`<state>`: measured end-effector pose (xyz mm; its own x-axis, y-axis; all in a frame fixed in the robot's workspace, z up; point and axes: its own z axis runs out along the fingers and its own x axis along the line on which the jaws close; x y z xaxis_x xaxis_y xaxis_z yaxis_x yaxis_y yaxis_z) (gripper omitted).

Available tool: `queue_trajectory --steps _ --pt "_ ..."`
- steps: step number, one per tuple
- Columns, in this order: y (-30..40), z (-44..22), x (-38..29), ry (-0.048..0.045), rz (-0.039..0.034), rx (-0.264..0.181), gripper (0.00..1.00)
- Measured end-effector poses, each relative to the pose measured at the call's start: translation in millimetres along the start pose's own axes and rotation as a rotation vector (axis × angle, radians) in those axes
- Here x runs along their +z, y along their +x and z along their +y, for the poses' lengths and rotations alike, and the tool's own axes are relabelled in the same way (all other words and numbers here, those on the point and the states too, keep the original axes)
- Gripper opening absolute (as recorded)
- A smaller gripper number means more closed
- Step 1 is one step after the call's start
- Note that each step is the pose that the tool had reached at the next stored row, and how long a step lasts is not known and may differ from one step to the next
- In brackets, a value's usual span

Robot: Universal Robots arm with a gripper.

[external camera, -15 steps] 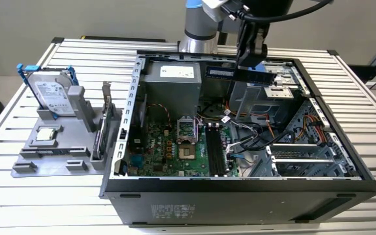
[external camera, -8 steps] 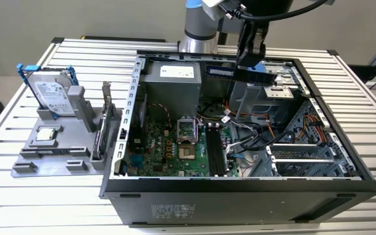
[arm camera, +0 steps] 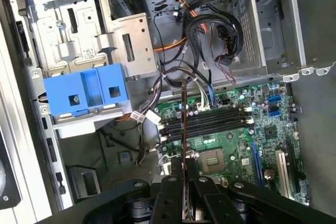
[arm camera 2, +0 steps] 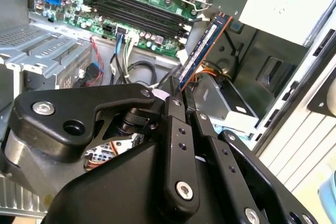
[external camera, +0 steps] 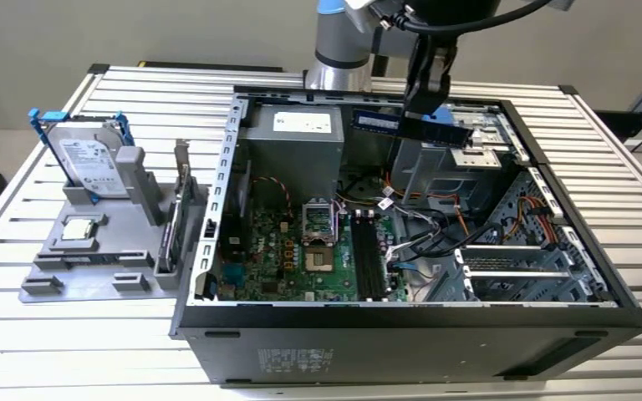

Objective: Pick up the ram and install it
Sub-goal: 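Insert the ram into the slot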

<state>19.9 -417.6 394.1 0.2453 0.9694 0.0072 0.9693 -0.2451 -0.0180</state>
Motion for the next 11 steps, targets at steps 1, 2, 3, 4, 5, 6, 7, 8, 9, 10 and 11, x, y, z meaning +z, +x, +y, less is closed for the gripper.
queue_trajectory --steps 1,2,3,4,5,6,7,8,9,10,11 --pt "0.0 0.0 0.0 0.0 0.0001 0.008 0.0" --pt "0.0 0.0 0.0 -0.0001 0.0002 0.015 0.0" --pt "0.0 0.0 0.0 -0.0001 0.0003 0.023 0.0" --pt "0.0 0.0 0.0 -0.0002 0.0007 0.031 0.0" --pt "0.0 0.0 0.0 -0.0002 0.0008 0.038 0.0" --pt "0.0 0.0 0.0 -0.0003 0.0008 0.046 0.0" --pt "0.0 0.0 0.0 -0.0003 0.001 0.053 0.0" --pt "0.0 0.0 0.0 -0.0004 0.0011 0.061 0.0" --pt "0.0 0.0 0.0 -0.0005 0.0013 0.069 0.0" --pt "0.0 0.0 0.0 -0.0005 0.0014 0.077 0.0" --pt "0.0 0.0 0.0 -0.0005 0.0015 0.084 0.0"
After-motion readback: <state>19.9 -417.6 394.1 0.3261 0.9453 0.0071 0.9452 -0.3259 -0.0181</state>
